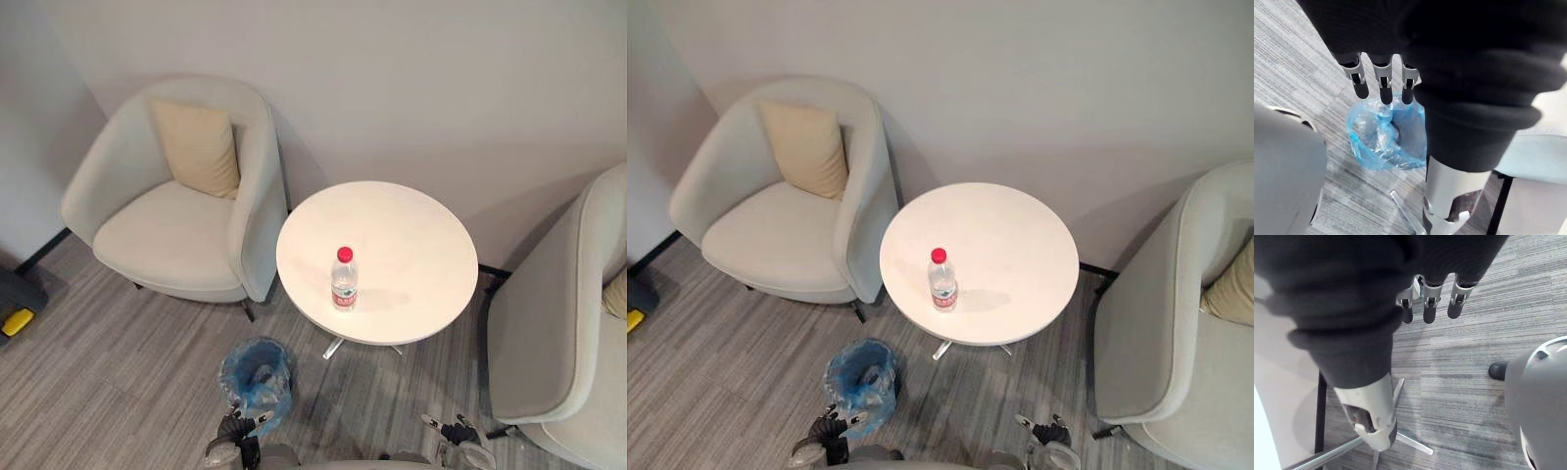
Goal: Gather rubbish on tea table into small bin, then transfer packed bag to large trash can.
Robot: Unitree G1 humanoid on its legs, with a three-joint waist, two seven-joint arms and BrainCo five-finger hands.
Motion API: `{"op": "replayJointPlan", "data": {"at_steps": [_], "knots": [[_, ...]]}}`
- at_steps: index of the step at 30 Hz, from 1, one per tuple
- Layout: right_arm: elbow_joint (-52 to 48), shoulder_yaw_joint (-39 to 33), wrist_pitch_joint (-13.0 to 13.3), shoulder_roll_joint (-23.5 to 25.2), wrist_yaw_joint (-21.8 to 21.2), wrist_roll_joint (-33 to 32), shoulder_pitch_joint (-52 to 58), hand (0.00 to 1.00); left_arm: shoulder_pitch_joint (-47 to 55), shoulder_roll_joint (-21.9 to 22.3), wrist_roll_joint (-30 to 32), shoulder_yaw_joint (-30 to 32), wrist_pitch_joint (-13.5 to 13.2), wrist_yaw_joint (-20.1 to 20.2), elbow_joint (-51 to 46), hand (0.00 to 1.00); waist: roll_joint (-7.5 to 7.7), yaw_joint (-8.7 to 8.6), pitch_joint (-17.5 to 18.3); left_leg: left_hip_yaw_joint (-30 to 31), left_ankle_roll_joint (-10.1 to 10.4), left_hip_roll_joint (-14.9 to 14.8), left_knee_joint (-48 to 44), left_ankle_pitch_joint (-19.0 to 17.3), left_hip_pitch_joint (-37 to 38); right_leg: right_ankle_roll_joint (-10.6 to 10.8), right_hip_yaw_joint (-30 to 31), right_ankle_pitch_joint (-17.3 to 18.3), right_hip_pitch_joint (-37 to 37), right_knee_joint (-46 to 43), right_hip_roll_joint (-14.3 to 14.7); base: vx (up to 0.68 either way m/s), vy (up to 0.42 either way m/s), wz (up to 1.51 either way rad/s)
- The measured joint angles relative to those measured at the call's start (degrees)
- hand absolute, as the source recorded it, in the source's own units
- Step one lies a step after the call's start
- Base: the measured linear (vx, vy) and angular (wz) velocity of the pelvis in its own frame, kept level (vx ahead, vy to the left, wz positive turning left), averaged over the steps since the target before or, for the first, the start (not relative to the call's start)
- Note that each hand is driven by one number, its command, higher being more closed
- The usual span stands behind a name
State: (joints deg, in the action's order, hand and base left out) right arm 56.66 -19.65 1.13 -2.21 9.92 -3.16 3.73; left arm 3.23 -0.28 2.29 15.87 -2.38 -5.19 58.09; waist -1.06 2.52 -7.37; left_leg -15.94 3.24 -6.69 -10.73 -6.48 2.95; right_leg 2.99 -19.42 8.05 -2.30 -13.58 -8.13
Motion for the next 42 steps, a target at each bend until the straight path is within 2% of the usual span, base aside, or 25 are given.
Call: {"op": "replayJointPlan", "data": {"at_steps": [2,7,9,11,13,14,17,24,26,37,42], "knots": [[0.8,0.0,0.0,-0.6,0.0,1.4,-0.1,0.0,0.2,-0.6,-0.1,-0.6,0.0,0.1,1.0,0.0,0.07,-0.02,0.2,0.4,0.1,0.5,3.9,2.5,0.6,-0.3,-0.1,-1.2,0.4,1.7,0.6,-0.04,-0.033,0.03],[2.6,0.9,0.0,-3.0,0.1,3.8,-0.5,0.0,0.1,-2.3,0.1,-1.8,-0.1,0.1,2.7,0.0,-0.08,-0.08,0.6,3.5,0.2,0.5,8.8,4.6,1.9,-1.3,0.7,-3.3,0.5,3.9,2.3,-0.08,-0.042,-0.04],[2.4,3.4,0.0,-4.8,0.2,4.2,-0.4,0.0,0.1,-3.6,0.2,-3.1,-0.1,0.1,3.5,0.0,-0.11,-0.25,0.7,4.4,0.3,0.7,9.2,4.9,1.8,-1.2,0.9,-3.8,0.5,4.4,2.4,-0.11,-0.019,-0.06],[-1.1,6.7,-0.1,-6.5,0.4,5.2,0.0,0.0,0.6,-4.8,0.6,-3.7,-0.1,0.0,4.4,0.0,-0.13,-0.21,0.8,5.0,0.3,0.9,10.1,5.3,1.7,-1.1,1.6,-4.4,0.6,5.3,2.8,-0.14,-0.012,-0.06],[-9.7,9.8,0.2,-8.5,0.3,6.3,0.9,0.0,1.6,-6.1,0.7,-4.3,0.0,0.0,4.5,0.0,-0.14,-0.24,0.8,5.5,0.4,1.0,11.0,5.8,1.6,-0.9,2.5,-4.5,1.1,6.1,3.1,-0.1,-0.015,-0.05],[-15.4,10.8,0.8,-9.8,0.3,7.4,1.5,0.0,2.6,-6.6,0.7,-4.4,0.0,0.0,4.5,0.0,-0.11,-0.23,1.3,7.1,0.4,1.5,11.2,5.8,1.0,-1.0,3.3,-4.4,1.8,6.2,3.3,-0.05,-0.011,-0.04],[-24.3,11.6,2.4,-11.4,0.2,10.7,2.4,0.0,4.4,-7.1,1.3,-4.6,-0.2,-0.1,4.4,0.0,-0.09,-0.2,1.8,8.4,0.6,1.6,11.8,5.9,0.9,-1.0,4.7,-4.4,1.7,6.8,4.0,0.0,-0.016,0.08],[-31.8,12.0,4.1,-12.0,0.1,14.7,2.4,0.0,7.0,-7.1,2.6,-5.2,-0.5,-0.1,4.4,0.0,-0.12,-0.15,3.2,8.5,0.5,1.7,11.9,6.3,1.3,-1.1,5.1,-5.3,1.5,7.8,4.4,0.08,-0.009,-0.01],[-34.1,14.7,4.7,-13.3,0.1,15.0,2.2,0.0,6.8,-7.1,2.6,-5.2,-0.8,-0.1,4.2,0.0,-0.05,-0.14,3.2,9.1,0.5,1.8,11.9,6.3,1.4,-1.1,5.1,-5.3,1.3,7.9,4.4,0.07,0.001,0.03],[-35.7,22.6,5.3,-14.0,0.2,14.3,-2.8,0.0,7.2,-7.3,2.6,-6.8,-1.3,-0.4,4.2,0.0,-0.18,0.02,3.2,12.2,0.4,1.8,11.9,6.5,0.4,-1.3,3.3,-6.4,0.0,10.8,4.8,-0.01,0.0,0.09],[-35.6,23.2,5.3,-13.9,0.2,13.2,-4.8,0.0,7.3,-7.3,2.6,-7.1,-1.3,-1.1,4.2,0.0,-0.45,0.06,3.0,13.8,0.6,1.8,12.9,7.2,0.3,-1.3,1.9,-6.4,-0.4,11.3,5.0,-0.01,-0.005,0.16]]}}
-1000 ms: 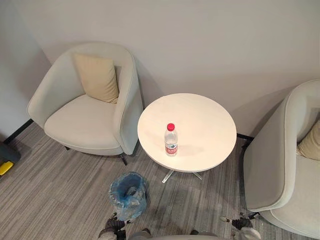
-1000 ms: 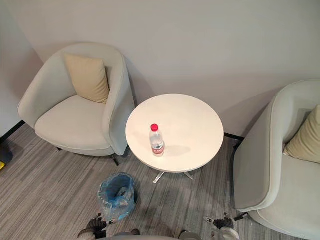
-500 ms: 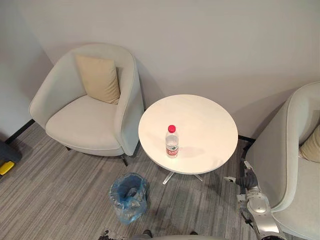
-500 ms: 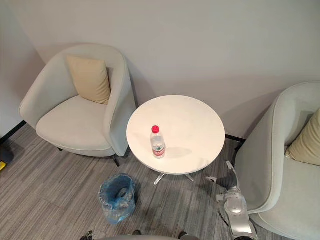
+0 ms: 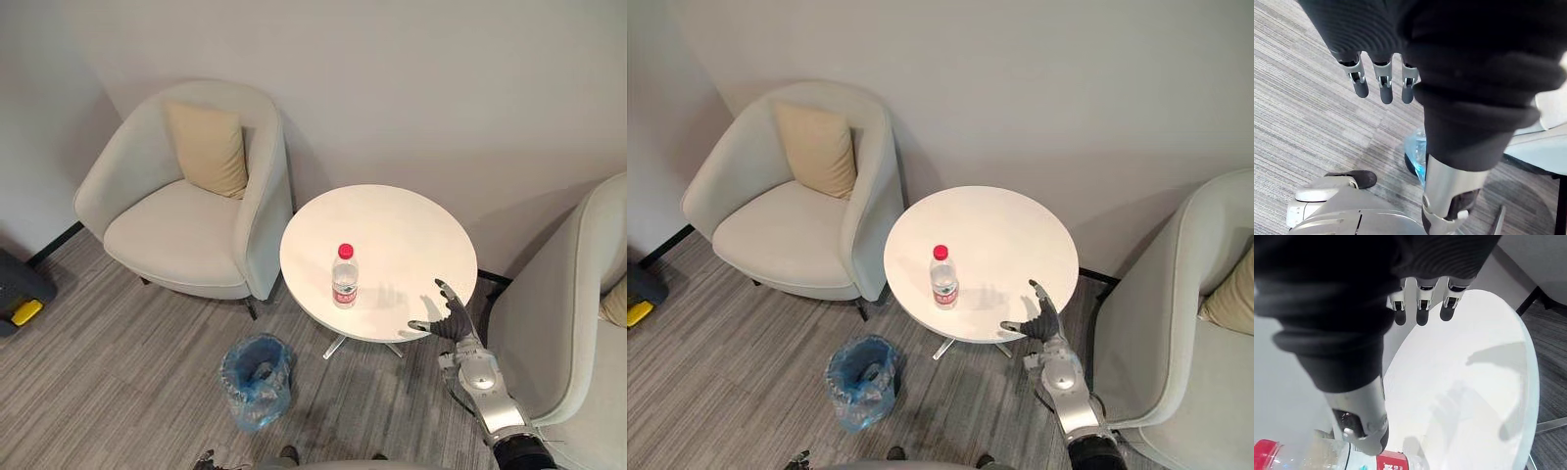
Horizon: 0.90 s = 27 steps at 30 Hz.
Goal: Gather rubbish on tea table into small bin, then transfer packed bag to large trash can.
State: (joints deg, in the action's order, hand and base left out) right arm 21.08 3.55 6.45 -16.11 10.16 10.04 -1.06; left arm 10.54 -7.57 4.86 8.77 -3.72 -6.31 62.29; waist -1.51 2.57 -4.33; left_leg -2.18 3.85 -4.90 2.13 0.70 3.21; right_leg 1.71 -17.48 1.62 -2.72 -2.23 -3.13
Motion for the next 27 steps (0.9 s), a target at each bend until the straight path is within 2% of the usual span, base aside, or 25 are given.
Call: {"op": "replayJointPlan", "data": {"at_steps": [6,9,14,17,19,27], "knots": [[1.5,3.9,0.0,-0.1,1.0,-1.6,-3.6,0.0,0.7,0.1,0.0,-0.9,0.0,-0.1,0.0,0.0,-0.46,0.37,-0.2,0.7,0.1,-0.1,0.1,0.1,-0.6,0.0,-0.9,0.0,0.0,0.5,0.2,0.01,-0.004,0.06],[3.5,5.1,0.0,0.0,1.1,-1.7,-5.4,0.0,0.6,0.1,0.0,-1.5,0.0,-0.1,-0.4,0.0,-0.43,1.46,-0.3,1.0,0.1,0.0,0.1,0.1,-0.8,0.0,-1.2,0.0,0.0,0.8,0.2,0.01,0.007,0.05],[5.5,8.9,0.0,0.1,1.0,-2.8,-8.3,0.0,0.8,0.1,0.0,-1.8,0.0,-0.1,-0.5,0.0,-0.34,1.55,-0.4,2.4,0.0,0.1,0.8,0.8,-1.5,-0.1,-2.5,0.0,-0.1,1.4,0.3,0.0,0.002,0.14],[7.0,10.4,0.0,0.2,0.9,-3.1,-10.3,0.0,0.9,0.2,-0.1,-1.9,0.0,-0.2,-0.5,0.0,-0.36,1.97,-1.0,3.0,0.1,0.1,1.1,1.0,-1.7,-0.1,-3.0,0.0,0.0,1.4,0.3,-0.02,-0.001,0.1],[7.9,10.8,0.0,0.2,0.9,-3.3,-11.1,0.0,0.6,0.2,-0.2,-2.2,0.0,-0.2,-0.6,0.0,-0.47,2.93,-1.5,3.3,0.1,0.1,1.1,1.1,-2.1,-0.1,-3.3,0.0,0.2,1.4,0.3,-0.02,0.003,0.07],[9.6,11.1,-0.1,1.6,1.3,-3.9,-14.9,0.0,0.6,0.3,-0.3,-2.5,-0.6,-0.4,-1.2,0.0,-0.58,3.42,-4.1,5.6,0.3,0.2,1.1,1.8,-4.2,-0.2,-5.5,0.1,1.1,1.4,0.3,-0.01,-0.003,0.15]]}}
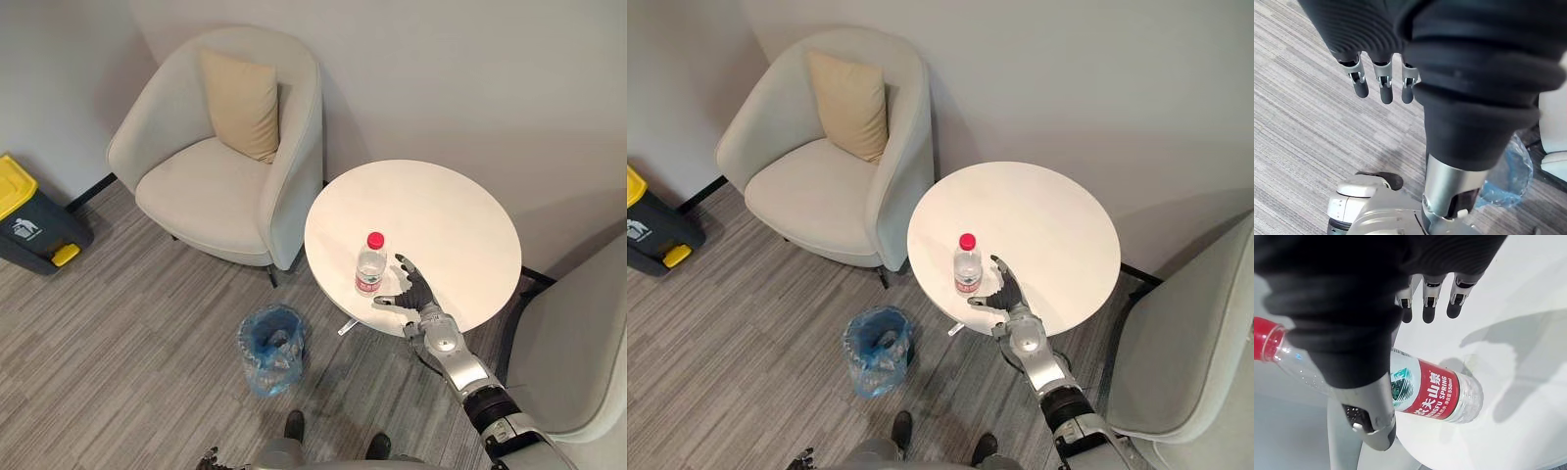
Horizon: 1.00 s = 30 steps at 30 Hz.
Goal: Gather rubbish on tea table into small bin, then transfer packed bag to large trash can.
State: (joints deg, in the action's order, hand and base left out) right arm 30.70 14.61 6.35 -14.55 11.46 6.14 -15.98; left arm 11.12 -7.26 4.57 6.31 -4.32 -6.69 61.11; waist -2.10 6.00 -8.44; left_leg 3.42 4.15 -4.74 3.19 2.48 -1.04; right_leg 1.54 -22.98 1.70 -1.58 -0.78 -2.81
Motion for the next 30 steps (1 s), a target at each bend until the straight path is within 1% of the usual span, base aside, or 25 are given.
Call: {"op": "replayJointPlan", "data": {"at_steps": [3,9,10,11,13,16,18,19,24,27,29,30], "knots": [[0.3,0.0,0.0,0.0,1.0,-0.1,-0.8,0.0,0.0,0.0,-0.2,-0.7,0.0,-0.1,-0.3,0.0,-0.19,1.04,-0.5,0.8,0.0,0.1,0.0,0.2,-0.6,0.0,-0.6,0.0,0.2,0.0,-0.1,-0.01,0.004,0.14],[2.9,-0.1,-0.1,0.7,1.5,-1.7,-5.0,0.0,0.0,0.3,-1.7,-1.8,-0.5,-1.0,-1.3,0.0,-0.47,1.33,-2.4,2.7,0.1,0.4,0.0,1.2,-2.5,0.0,-2.2,0.0,1.2,-0.1,-0.2,-0.03,0.004,0.16],[3.2,0.0,-0.1,0.7,1.9,-2.1,-5.2,1.0,0.1,0.4,-1.7,-2.0,-0.5,-1.0,-1.2,0.0,-0.49,1.7,-2.4,2.7,0.1,0.4,0.0,1.2,-2.6,0.0,-2.2,0.0,1.2,-0.1,-0.2,-0.02,0.013,0.06],[3.9,0.0,-0.1,0.8,2.3,-2.3,-5.6,1.0,0.1,0.4,-1.7,-2.3,-0.5,-1.0,-1.3,0.0,-0.54,2.3,-2.5,2.7,0.1,0.4,0.0,1.2,-2.6,0.0,-2.2,0.1,1.2,-0.1,-0.2,0.0,0.0,0.0],[5.0,-0.1,-0.2,0.9,2.5,-3.0,-7.0,1.0,0.0,0.7,-1.7,-2.4,-0.6,-1.0,-1.3,0.0,-0.7,2.65,-2.6,2.9,0.2,0.5,0.0,1.4,-3.2,0.0,-2.4,0.1,1.9,-0.4,-0.3,-0.01,0.008,0.02],[5.5,-0.1,-0.3,1.1,3.4,-3.9,-9.1,1.0,0.0,1.3,-1.8,-2.4,-0.6,-1.1,-1.5,0.0,-0.97,2.62,-3.7,3.5,0.2,0.6,0.0,1.6,-3.5,0.0,-2.9,0.1,1.9,-0.5,-0.4,-0.02,0.014,0.11],[6.2,-0.3,-0.3,1.2,3.5,-4.7,-9.6,1.0,0.0,1.3,-1.8,-2.4,-0.6,-1.1,-1.6,0.0,-1.0,2.75,-3.8,3.9,0.2,0.6,0.0,1.7,-3.7,-0.1,-3.3,0.2,2.0,-0.6,-0.4,-0.01,0.011,0.11],[6.2,-0.4,-0.3,1.3,3.5,-6.2,-9.6,1.0,0.0,1.3,-1.8,-2.4,-0.6,-1.1,-1.6,0.0,-0.98,2.94,-3.8,4.2,0.2,0.6,0.0,1.7,-3.8,-0.1,-3.5,0.4,2.0,-0.8,-0.4,0.01,0.009,0.1],[5.6,-0.7,-0.4,2.3,3.5,-9.0,-9.4,1.0,0.0,1.4,-1.8,-2.3,-0.5,-1.0,-1.8,0.0,-0.99,2.91,-3.8,4.3,0.2,0.6,0.0,1.7,-3.9,-0.2,-3.4,0.6,2.0,-1.0,-0.4,0.0,0.004,0.02],[-1.4,-2.0,-0.2,2.2,3.3,-9.6,-5.8,1.0,0.0,1.4,-1.8,-2.2,-0.5,-1.0,-2.4,0.0,-0.99,2.85,-3.8,4.2,0.2,0.6,0.0,1.7,-3.6,-0.2,-2.8,0.6,1.9,-1.0,-0.5,0.0,0.008,-0.01],[-8.4,-3.4,0.1,2.2,3.0,-10.1,-1.9,1.0,0.0,1.4,-1.7,-2.1,-0.5,-0.9,-2.5,0.0,-0.98,2.66,-3.8,3.8,0.2,0.6,0.1,1.7,-3.2,-0.1,-2.2,0.6,1.7,-1.2,-0.5,-0.02,0.024,-0.08],[-9.7,-3.6,0.2,2.2,2.8,-10.1,-1.1,1.0,0.1,1.4,-1.7,-2.0,-0.4,-0.9,-2.5,0.0,-0.98,2.54,-3.8,3.7,0.2,0.6,0.1,1.7,-3.1,-0.1,-2.1,0.6,1.7,-1.2,-0.5,-0.03,0.02,-0.09]]}}
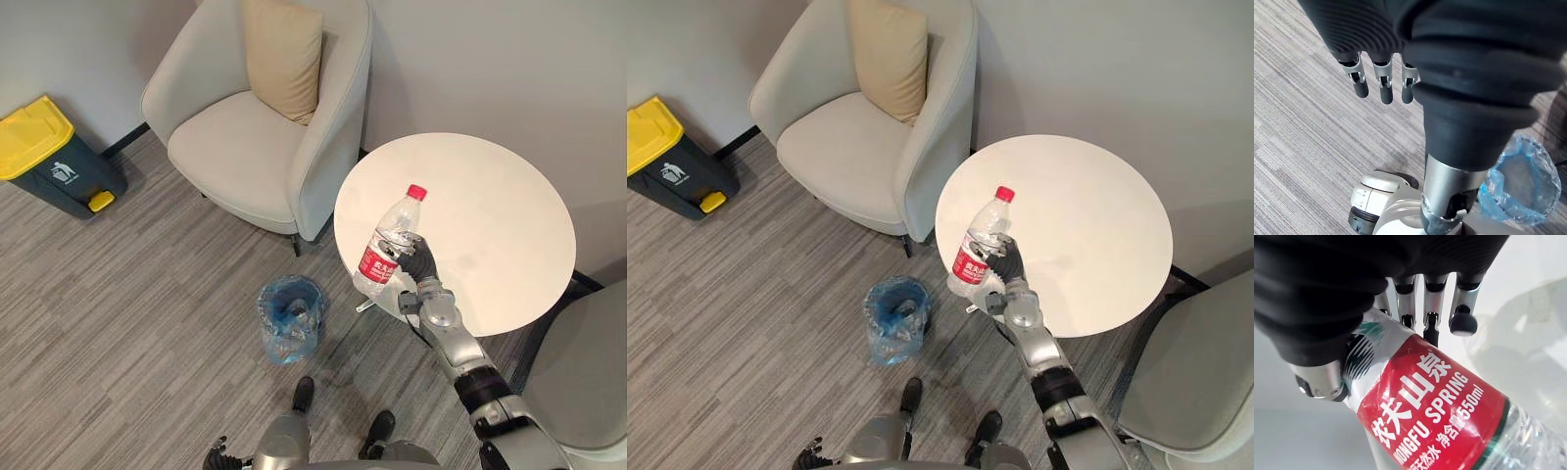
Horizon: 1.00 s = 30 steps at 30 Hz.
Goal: Gather rubbish on tea table into small bin, then transfer packed bag to large trash can.
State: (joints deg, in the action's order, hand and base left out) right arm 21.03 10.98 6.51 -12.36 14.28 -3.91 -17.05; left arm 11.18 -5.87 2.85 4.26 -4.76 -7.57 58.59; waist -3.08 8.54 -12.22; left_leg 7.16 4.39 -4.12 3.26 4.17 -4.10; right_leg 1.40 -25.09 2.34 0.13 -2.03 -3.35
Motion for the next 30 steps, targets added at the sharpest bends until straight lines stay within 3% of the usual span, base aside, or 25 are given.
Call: {"op": "replayJointPlan", "data": {"at_steps": [11,20,30], "knots": [[-17.3,-4.2,2.2,2.5,-2.1,0.1,13.6,1.0,0.1,-0.1,0.1,1.0,0.6,0.1,0.0,0.0,0.27,-1.76,0.2,-2.9,0.0,-0.6,1.1,0.0,3.1,0.1,3.1,0.0,-0.6,-0.9,0.2,-0.02,0.012,-0.14],[-22.7,-5.0,2.2,3.4,-3.0,5.1,20.6,1.0,1.4,-0.7,0.1,1.0,1.2,0.1,0.6,0.0,1.18,-3.24,4.1,-5.5,-0.1,-0.9,2.0,-0.2,5.0,0.2,5.6,-0.1,-0.9,-0.8,0.4,0.01,0.004,-0.14],[-24.6,-5.4,2.2,3.3,-3.4,11.4,24.4,1.0,1.6,-0.9,0.1,0.3,1.4,0.4,1.8,0.0,1.05,-3.61,4.9,-7.3,-0.3,-0.9,1.6,-0.6,6.7,0.4,7.6,-0.4,-1.5,-1.4,0.2,-0.03,0.013,-0.1]]}}
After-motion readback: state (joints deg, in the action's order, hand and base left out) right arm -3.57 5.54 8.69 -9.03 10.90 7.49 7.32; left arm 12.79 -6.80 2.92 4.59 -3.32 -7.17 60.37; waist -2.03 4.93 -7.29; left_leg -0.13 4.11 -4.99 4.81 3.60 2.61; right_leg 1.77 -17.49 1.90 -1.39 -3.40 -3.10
